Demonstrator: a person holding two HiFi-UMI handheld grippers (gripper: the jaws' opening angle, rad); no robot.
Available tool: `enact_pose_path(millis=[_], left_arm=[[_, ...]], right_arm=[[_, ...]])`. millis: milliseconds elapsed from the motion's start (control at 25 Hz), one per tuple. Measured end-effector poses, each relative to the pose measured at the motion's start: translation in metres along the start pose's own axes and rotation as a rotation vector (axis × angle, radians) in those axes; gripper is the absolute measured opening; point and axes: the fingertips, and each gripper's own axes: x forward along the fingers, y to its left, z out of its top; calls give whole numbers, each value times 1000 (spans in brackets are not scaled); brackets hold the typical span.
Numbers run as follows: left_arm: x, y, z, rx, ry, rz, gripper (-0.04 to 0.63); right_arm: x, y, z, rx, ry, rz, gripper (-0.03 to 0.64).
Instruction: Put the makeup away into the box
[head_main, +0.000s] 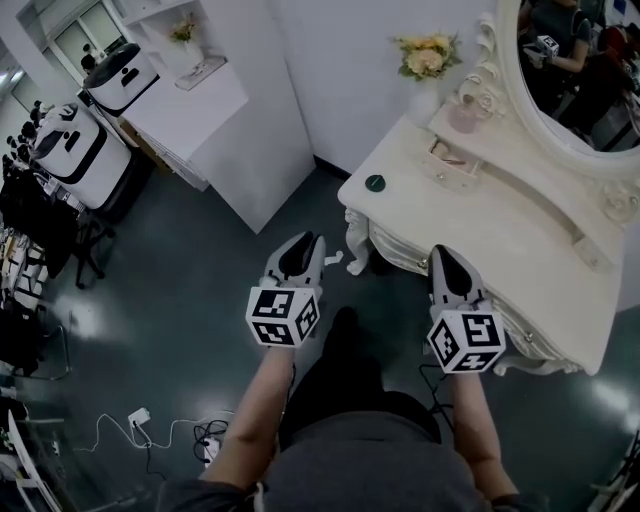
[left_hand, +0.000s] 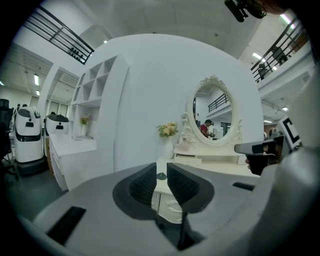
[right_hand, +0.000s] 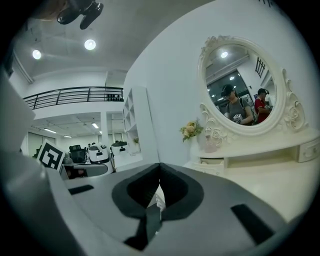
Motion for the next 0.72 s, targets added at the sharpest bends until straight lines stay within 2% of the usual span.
enact_pose_path(millis=[200,400,720], left_arm=[[32,9,-8,-7,28,-24,85],[74,24,-10,-12,52,-63,94],[149,37,-12,0,118,-178,115]], right_arm=[[22,-11,-4,13,9,-31,5],[51,-24,1,19,4,-81,5],[98,-50,9,42,14,-198,5]])
